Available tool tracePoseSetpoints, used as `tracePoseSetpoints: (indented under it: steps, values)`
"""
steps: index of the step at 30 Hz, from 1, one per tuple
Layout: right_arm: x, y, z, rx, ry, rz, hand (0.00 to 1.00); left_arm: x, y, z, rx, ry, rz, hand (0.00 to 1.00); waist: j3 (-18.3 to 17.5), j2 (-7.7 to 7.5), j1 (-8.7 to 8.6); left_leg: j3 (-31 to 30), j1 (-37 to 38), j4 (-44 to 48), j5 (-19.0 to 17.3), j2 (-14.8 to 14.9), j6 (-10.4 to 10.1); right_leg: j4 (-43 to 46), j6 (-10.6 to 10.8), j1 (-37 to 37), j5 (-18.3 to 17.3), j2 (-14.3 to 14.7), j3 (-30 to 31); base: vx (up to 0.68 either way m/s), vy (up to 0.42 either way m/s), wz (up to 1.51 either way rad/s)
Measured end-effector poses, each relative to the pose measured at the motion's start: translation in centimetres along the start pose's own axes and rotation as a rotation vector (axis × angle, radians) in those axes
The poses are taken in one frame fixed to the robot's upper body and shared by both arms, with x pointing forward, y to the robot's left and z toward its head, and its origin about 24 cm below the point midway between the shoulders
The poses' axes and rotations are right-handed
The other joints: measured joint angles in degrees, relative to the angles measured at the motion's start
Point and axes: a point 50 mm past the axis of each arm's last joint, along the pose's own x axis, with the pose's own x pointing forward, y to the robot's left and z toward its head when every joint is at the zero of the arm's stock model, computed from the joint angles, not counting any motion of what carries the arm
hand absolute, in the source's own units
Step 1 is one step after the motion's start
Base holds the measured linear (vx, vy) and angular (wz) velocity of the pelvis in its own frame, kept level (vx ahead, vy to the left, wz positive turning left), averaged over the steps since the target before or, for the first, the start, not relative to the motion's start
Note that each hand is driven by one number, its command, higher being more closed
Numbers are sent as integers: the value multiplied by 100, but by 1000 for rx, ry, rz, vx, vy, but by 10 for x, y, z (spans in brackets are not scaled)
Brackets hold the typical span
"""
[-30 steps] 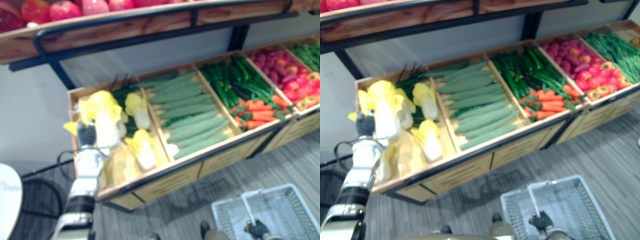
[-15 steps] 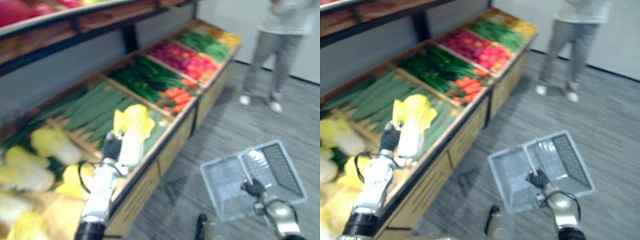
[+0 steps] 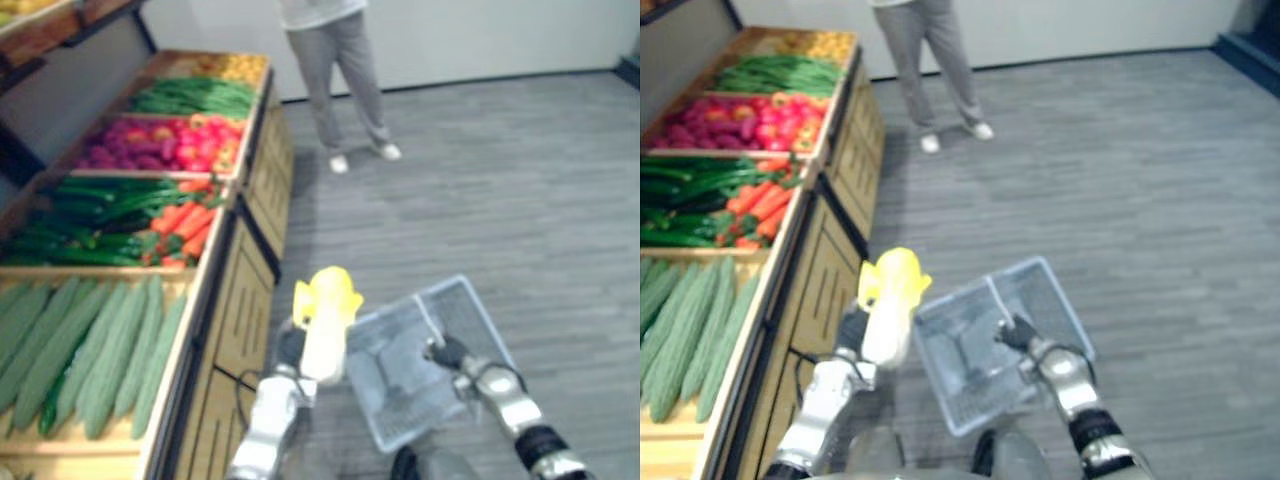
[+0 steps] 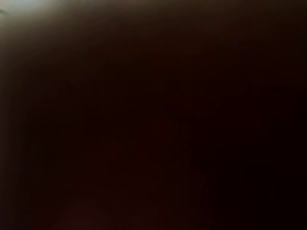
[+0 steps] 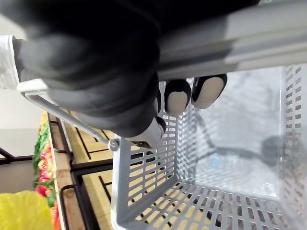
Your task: Pick vegetable in the basket
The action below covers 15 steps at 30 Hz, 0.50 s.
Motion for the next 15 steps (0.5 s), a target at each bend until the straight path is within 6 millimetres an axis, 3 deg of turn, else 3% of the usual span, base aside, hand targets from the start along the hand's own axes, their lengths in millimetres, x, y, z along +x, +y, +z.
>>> tracePoseSetpoints:
  steps: [1,2,4,5,6,7,10,12,14,15]
  values:
    - [3,8,6,11,-27,24,100,0,0,0,1,-2,-1,100,-1,12,55,-95,10,-682,-189,-296,-39,-263,-68,90,184,69,150,96,4,-74]
    - [4,11,9,17,-38,30,100,0,-1,0,2,-1,-4,100,-4,-8,62,-91,41,-1141,-283,-403,-32,-399,-49,135,285,100,198,81,9,-48]
    - [6,14,21,14,-85,38,100,-1,-7,2,1,-9,-28,100,1,-36,43,45,296,-3214,-367,-712,59,-827,-23,255,512,137,303,136,50,-25]
    - [7,14,25,12,-98,37,100,-2,-12,3,2,-11,-42,100,1,-36,19,100,381,-4042,-221,-826,173,-939,-4,294,564,127,338,183,79,-20]
    - [9,14,29,8,-109,35,100,-3,-17,1,5,-3,-57,100,13,-55,33,251,443,-4623,194,-908,339,-1051,8,361,567,84,411,176,83,-13]
    - [9,15,30,9,-113,37,100,-5,-20,-1,9,8,-62,100,8,-76,34,370,471,-4795,378,-935,359,-1107,-1,416,559,28,433,181,84,-2]
    - [9,14,31,6,-115,20,100,-8,-28,-5,15,30,-88,100,51,-143,8,1221,419,-5245,812,-899,424,-1343,342,797,535,-279,377,179,117,16]
    - [8,12,30,5,-113,16,100,-10,-28,-9,20,51,-91,100,1,-138,32,1471,427,-5413,1054,-762,460,-1294,539,924,295,-331,352,236,206,6]
    - [7,10,28,41,-116,12,100,-12,-26,-15,43,90,-100,100,-241,-359,112,1554,491,-5507,835,-980,741,-596,816,694,-43,-728,184,342,233,5]
    - [7,9,29,47,-121,6,100,-11,-27,-16,47,101,-113,100,-237,-393,146,1558,572,-5575,820,-1040,764,-29,803,457,-57,-900,26,378,196,19]
